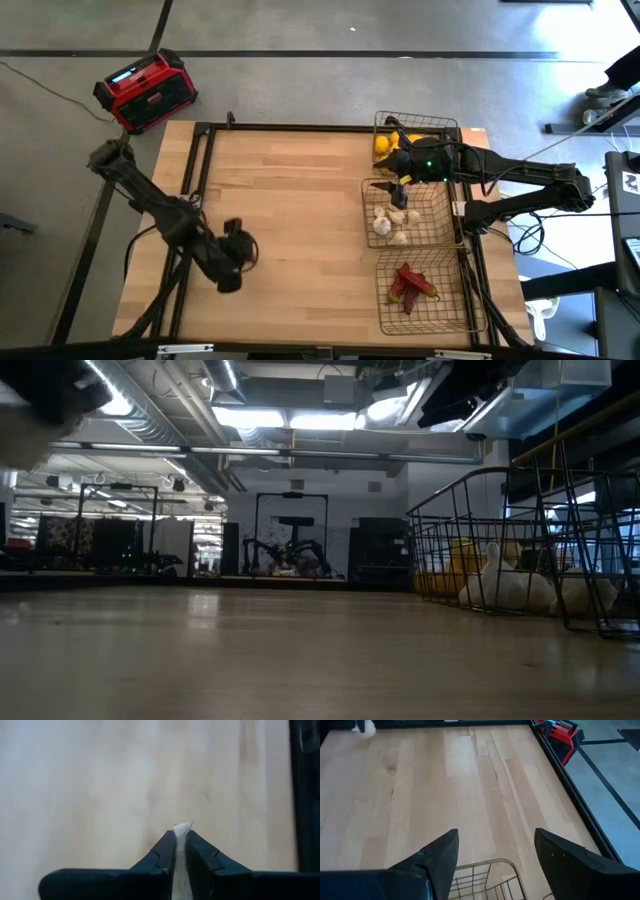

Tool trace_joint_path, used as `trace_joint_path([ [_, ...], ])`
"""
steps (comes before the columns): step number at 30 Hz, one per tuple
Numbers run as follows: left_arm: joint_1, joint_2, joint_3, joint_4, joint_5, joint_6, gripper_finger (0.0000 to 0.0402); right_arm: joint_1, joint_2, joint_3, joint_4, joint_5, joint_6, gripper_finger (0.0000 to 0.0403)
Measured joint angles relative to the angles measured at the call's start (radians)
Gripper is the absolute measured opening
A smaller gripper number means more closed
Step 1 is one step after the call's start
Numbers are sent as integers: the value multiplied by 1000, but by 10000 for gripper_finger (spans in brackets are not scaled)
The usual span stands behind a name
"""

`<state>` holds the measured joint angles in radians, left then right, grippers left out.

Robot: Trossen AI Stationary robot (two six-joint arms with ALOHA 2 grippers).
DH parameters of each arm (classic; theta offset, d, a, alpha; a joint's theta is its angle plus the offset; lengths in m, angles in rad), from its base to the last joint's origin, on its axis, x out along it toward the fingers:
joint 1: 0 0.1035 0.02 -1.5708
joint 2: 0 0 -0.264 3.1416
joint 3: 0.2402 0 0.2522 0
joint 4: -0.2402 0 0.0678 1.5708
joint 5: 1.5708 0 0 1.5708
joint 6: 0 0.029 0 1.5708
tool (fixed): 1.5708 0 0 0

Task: Sort produce into baskets
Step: Put the white garlic into the middle wire basket

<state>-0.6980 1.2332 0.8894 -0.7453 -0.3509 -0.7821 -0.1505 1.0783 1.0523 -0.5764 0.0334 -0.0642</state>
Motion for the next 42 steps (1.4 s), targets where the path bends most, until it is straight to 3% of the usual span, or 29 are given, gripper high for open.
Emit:
trace_joint_path([
  [6,67,-109,0,68,-251,148,31,0,6,0,22,0,43,257],
  [11,130,-137,0,205,-362,289,38,1,11,0,79,-64,68,257],
  [20,260,-125,1,541,-373,627,33,1,90,0,264,-266,59,257],
  [24,308,-121,0,625,-373,663,35,1,153,0,335,-356,59,270],
  [28,343,-103,0,713,-361,662,34,24,225,0,443,-424,37,309],
  [34,386,-41,0,820,-355,707,30,93,307,0,618,-372,31,351],
  [38,401,8,1,938,-305,763,37,130,344,0,699,-275,57,355],
  [42,406,49,1,1019,-273,792,39,155,376,0,751,-252,64,355],
])
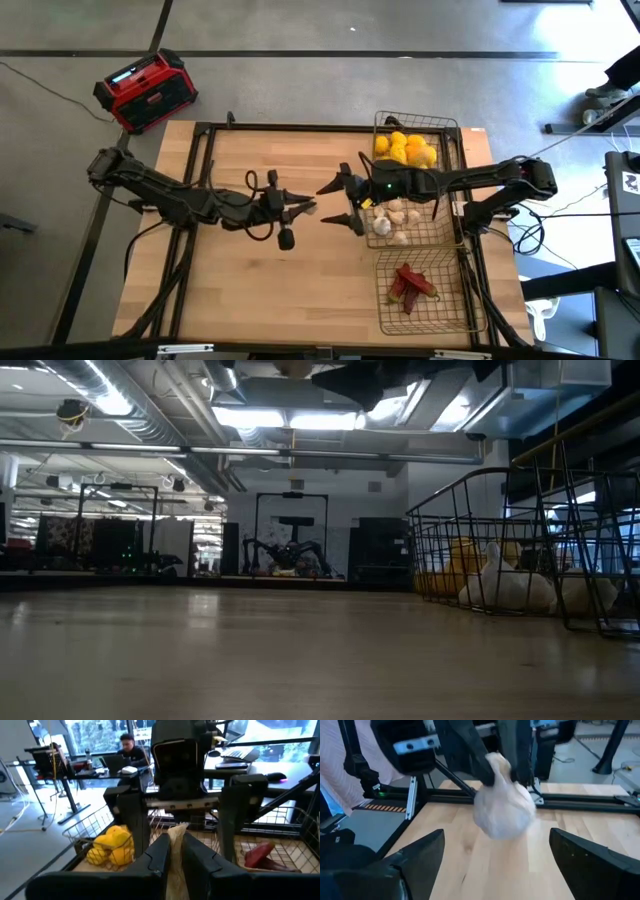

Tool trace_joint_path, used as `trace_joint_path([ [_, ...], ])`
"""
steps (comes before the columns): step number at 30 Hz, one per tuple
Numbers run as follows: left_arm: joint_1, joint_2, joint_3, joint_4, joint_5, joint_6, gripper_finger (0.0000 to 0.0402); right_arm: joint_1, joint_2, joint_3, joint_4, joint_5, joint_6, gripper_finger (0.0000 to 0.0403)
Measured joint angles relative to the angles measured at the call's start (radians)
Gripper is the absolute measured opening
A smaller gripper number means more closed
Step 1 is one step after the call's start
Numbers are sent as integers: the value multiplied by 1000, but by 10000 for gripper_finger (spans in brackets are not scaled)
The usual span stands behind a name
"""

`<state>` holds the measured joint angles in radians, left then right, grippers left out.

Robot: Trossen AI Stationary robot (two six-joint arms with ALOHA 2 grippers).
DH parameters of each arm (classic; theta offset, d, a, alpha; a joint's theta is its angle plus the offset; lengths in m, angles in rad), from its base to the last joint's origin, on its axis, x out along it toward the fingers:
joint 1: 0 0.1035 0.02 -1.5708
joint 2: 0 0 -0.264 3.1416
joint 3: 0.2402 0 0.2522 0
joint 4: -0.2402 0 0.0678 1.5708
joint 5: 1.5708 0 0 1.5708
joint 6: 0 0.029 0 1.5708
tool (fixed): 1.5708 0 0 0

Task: Sort produce into baskets
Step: Put the white garlic into the middle wire basket

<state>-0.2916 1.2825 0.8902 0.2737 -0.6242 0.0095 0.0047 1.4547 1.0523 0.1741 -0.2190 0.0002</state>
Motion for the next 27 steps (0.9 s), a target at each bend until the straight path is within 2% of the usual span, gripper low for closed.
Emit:
trace_joint_path([
  [12,12,70,0,150,15,22,40,28,45,0,158,6,3,345],
  [15,11,69,0,162,16,23,40,28,57,0,183,2,3,315],
  [24,11,68,0,147,19,-5,40,27,97,0,184,6,-15,182],
  [27,10,68,0,147,26,-7,44,27,97,0,184,6,-32,161],
])
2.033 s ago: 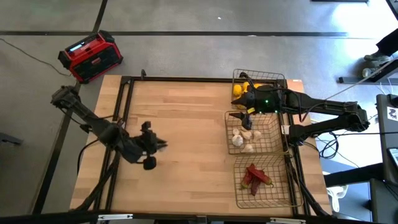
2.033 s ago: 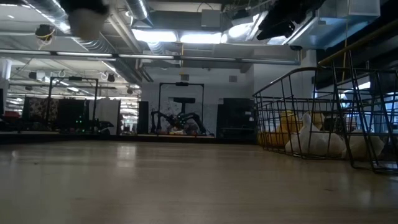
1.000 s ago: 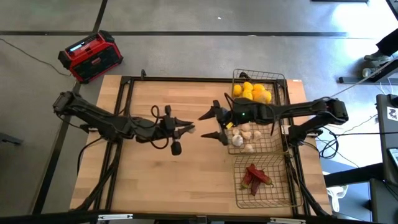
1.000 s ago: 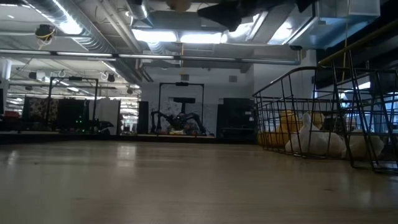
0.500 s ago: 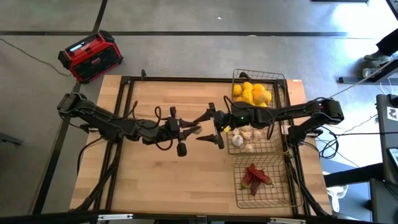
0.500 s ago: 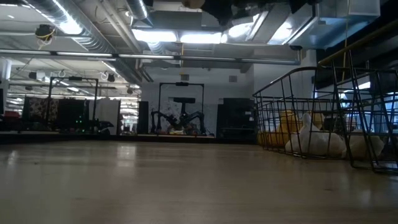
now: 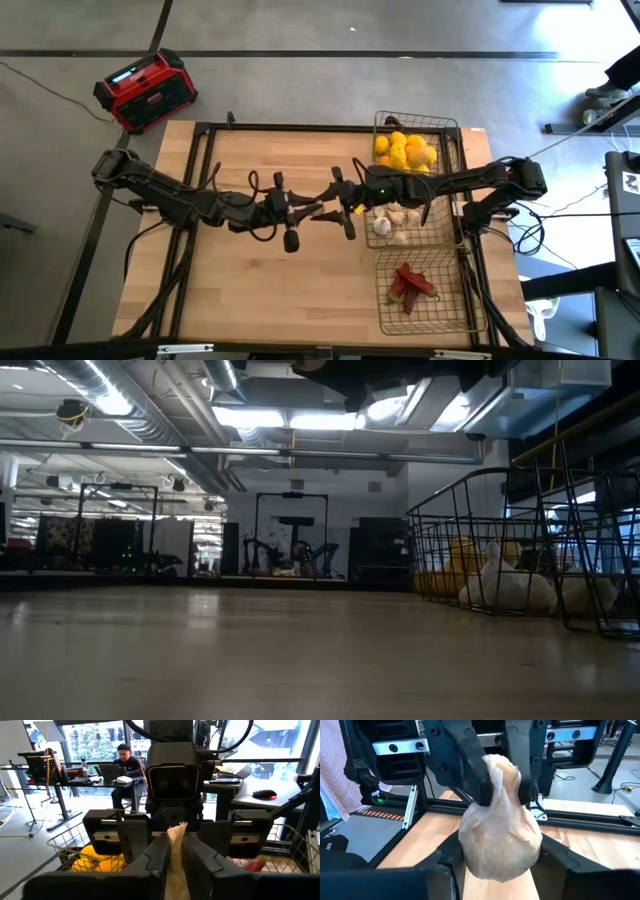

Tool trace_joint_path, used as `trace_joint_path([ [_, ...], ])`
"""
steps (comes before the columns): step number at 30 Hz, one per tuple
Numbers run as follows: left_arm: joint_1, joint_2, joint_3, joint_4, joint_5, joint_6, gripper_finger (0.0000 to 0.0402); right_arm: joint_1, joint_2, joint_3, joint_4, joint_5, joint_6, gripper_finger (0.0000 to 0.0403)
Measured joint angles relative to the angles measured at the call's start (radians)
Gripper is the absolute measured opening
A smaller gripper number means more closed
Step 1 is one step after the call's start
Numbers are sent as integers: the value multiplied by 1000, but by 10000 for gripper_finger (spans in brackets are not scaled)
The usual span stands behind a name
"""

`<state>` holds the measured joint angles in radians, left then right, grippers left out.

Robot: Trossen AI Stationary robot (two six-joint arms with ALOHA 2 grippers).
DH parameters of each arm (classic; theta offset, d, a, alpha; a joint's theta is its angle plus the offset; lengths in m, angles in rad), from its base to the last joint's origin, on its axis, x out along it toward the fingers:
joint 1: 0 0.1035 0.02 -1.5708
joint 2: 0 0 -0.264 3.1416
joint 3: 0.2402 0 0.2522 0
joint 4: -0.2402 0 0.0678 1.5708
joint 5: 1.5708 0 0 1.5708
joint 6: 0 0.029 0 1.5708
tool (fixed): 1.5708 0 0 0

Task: Sort produce into baskets
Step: Put the white garlic into the middle wire basket

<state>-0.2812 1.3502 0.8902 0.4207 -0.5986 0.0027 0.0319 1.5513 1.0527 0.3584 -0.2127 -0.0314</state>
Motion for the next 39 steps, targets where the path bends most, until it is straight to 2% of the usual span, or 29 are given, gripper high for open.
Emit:
trace_joint_path([
  [6,1,-4,0,-15,10,22,95,2,-8,11,-65,29,-30,172],
  [11,-17,-74,0,-95,7,63,140,2,-51,56,-291,94,-76,173],
  [14,-32,-115,0,-232,10,63,152,1,-92,84,-442,138,-97,170],
  [19,-40,-144,1,-452,2,-30,157,2,-150,148,-783,253,-101,172],
  [23,-37,-128,0,-543,-1,-122,157,1,-195,159,-964,275,-52,173],
  [33,-15,-116,0,-561,-5,-131,157,2,-234,159,-1346,307,105,174],
  [39,6,-116,0,-562,-7,-136,157,2,-235,150,-1492,301,211,174],
])
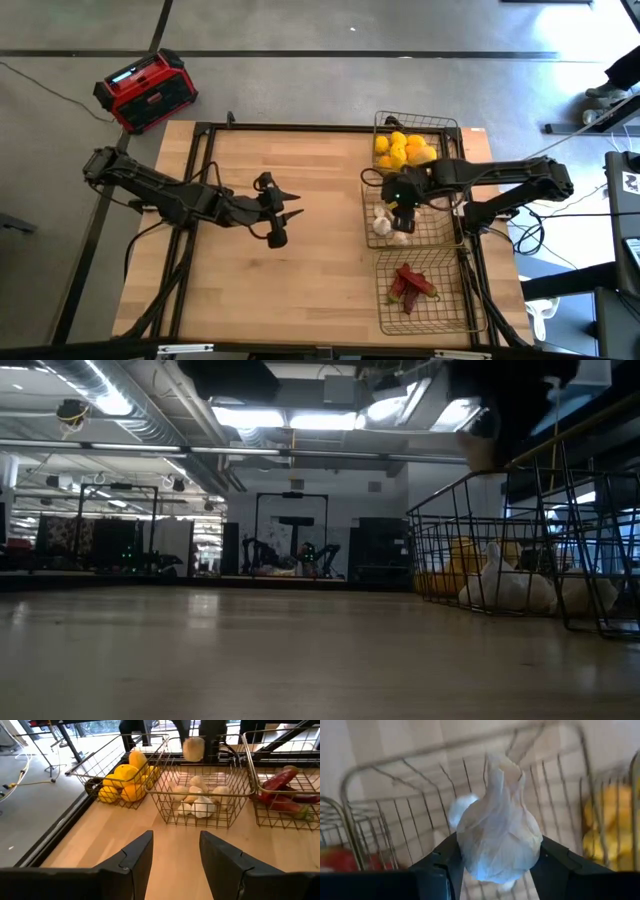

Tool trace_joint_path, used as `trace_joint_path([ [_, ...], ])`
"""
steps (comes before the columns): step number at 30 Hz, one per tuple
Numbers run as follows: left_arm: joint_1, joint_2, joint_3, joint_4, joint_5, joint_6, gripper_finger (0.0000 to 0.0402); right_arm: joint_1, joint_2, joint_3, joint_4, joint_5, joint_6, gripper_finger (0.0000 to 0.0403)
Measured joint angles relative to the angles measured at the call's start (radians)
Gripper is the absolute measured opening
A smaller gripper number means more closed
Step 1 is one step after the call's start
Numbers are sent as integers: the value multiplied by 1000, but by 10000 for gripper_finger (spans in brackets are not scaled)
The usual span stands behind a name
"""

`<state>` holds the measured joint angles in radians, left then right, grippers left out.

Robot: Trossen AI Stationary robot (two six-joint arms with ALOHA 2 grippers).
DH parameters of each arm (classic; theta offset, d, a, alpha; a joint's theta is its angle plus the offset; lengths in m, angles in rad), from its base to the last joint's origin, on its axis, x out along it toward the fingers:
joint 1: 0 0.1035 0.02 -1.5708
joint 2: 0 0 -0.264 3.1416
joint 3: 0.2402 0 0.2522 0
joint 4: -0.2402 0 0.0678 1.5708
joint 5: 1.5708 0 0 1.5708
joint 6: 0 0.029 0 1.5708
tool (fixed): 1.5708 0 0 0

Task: Sort produce into baskets
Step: Put the white garlic into the middle wire basket

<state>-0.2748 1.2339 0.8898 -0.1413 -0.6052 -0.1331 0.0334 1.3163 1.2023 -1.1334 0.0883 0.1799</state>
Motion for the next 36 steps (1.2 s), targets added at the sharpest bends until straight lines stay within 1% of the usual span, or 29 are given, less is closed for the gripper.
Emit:
trace_joint_path([
  [4,3,0,0,-5,0,-17,157,0,0,-38,-81,-27,78,174],
  [8,3,0,0,-6,0,-19,157,0,1,-115,-101,-50,135,174],
  [14,4,0,0,-6,0,-15,157,-1,1,-235,-90,-53,179,174],
  [20,4,0,0,-6,0,-14,157,-1,1,-330,-83,-23,238,174],
  [28,21,0,0,-5,1,-14,157,-1,1,-432,15,-17,243,175],
  [31,28,0,0,-5,0,-14,157,-1,1,-447,15,-18,261,189],
  [36,29,0,0,-5,1,-15,157,-1,1,-450,11,-17,287,239],
])
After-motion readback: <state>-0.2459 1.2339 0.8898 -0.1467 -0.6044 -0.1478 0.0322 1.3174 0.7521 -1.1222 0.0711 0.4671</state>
